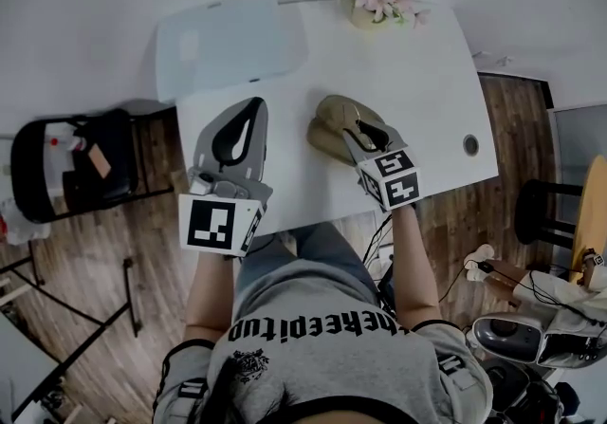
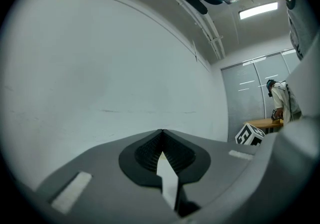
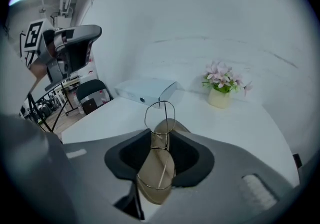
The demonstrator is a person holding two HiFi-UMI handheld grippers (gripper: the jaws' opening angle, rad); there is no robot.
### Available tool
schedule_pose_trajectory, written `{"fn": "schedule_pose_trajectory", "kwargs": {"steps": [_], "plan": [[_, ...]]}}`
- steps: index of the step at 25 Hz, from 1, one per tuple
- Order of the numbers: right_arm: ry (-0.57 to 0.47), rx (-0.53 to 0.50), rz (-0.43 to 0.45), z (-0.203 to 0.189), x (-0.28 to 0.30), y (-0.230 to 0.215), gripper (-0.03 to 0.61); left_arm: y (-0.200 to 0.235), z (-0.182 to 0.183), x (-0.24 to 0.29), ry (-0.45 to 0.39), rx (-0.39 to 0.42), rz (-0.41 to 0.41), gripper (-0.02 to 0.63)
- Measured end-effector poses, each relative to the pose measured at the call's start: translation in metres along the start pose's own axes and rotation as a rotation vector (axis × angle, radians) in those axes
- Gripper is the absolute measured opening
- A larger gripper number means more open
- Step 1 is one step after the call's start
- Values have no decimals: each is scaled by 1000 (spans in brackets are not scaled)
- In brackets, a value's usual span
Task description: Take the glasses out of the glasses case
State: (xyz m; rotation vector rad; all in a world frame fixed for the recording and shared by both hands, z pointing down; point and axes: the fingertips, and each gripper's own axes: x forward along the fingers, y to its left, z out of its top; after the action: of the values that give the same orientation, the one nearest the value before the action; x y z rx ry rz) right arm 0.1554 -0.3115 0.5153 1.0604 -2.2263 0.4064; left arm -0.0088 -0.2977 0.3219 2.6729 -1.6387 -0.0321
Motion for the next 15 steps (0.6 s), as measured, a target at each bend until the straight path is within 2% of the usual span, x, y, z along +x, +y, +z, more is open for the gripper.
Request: {"fn": "schedule_pose_trajectory", "kwargs": {"steps": [15], "plan": [[-266,118,-143,31,-73,27,114,-12,22,-25,-62,10,-137,20]]}}
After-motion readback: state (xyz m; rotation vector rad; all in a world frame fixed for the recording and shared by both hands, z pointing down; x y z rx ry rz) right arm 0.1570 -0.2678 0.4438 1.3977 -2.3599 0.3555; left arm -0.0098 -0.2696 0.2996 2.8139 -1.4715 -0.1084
